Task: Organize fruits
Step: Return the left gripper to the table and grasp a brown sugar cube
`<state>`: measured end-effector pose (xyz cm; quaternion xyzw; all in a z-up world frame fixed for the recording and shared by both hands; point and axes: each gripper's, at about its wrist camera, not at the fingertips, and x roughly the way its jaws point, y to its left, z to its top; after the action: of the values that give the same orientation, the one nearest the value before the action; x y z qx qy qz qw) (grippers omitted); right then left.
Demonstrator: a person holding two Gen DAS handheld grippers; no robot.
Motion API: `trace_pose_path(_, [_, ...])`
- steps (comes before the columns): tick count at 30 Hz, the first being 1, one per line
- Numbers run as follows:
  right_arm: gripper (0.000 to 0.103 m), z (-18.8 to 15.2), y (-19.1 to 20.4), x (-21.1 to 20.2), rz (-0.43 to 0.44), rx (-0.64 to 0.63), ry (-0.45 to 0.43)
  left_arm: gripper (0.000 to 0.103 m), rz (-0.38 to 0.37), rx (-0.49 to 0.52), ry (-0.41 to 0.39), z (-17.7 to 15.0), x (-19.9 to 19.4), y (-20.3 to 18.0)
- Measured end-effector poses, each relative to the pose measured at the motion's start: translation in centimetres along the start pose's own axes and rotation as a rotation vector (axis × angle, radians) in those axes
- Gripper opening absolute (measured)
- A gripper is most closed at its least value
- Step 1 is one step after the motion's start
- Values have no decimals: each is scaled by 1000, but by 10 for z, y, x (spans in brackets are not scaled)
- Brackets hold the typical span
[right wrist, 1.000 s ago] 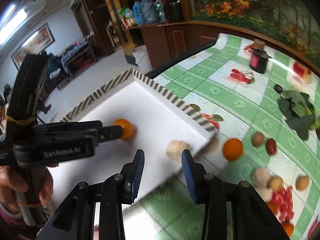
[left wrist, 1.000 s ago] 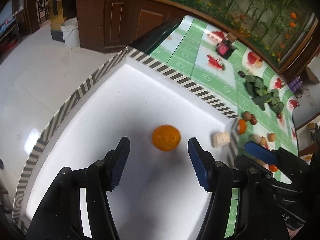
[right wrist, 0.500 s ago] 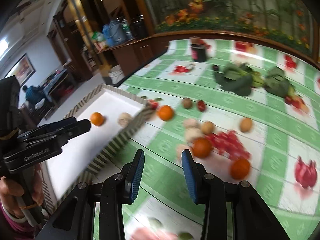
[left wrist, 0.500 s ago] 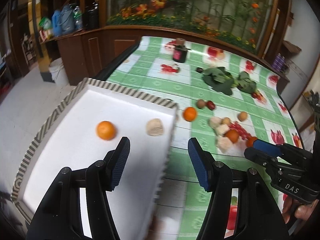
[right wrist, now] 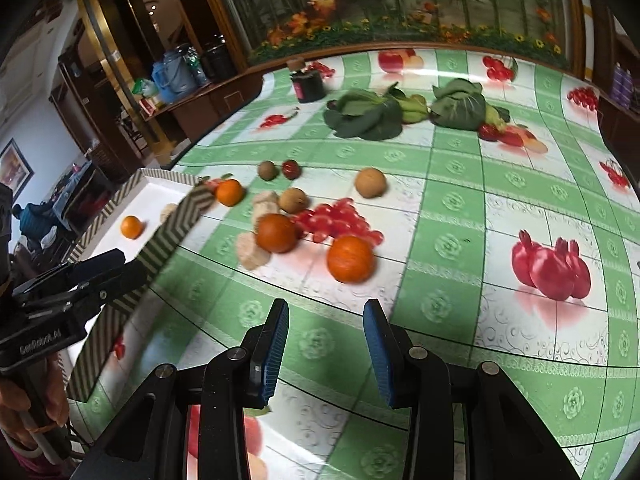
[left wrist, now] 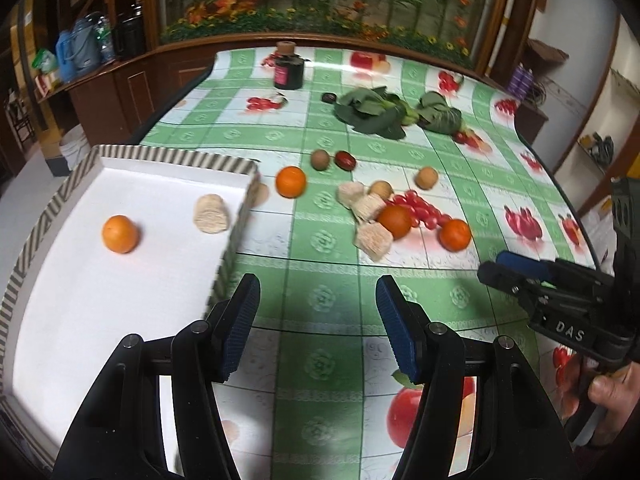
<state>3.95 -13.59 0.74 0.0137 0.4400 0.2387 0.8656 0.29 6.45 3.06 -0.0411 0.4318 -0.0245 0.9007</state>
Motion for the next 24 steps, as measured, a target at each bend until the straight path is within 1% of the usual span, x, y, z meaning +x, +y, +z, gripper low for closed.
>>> trace_pose_path(5, [38, 5, -4, 11, -11, -17, 10, 61, -18, 17, 26, 0, 13, -8])
trace_pose_path(14, [39, 28, -10, 44, -57, -66, 48, 61, -29, 35, 64, 10, 45, -22])
trace_pose_path(16, [39, 29, -13, 49, -32, -57, 52, 61, -30, 39, 68, 14, 53, -25])
trace_pose_path(17, [38, 28, -13, 49, -27, -63, 40, 61, -29, 41, 71, 15, 56, -26])
trace_pose_path(18, [35, 27, -12, 48, -23, -71, 31, 61, -28, 44, 74, 16, 59, -28])
trace_pose_path(20, [33, 26, -12, 48, -13, -81, 26, 61, -31, 50, 82, 18, 67, -31])
trace_pose_path(24, [32, 25, -18, 46, 17, -55, 22, 60, -37, 68, 89, 22, 79, -36])
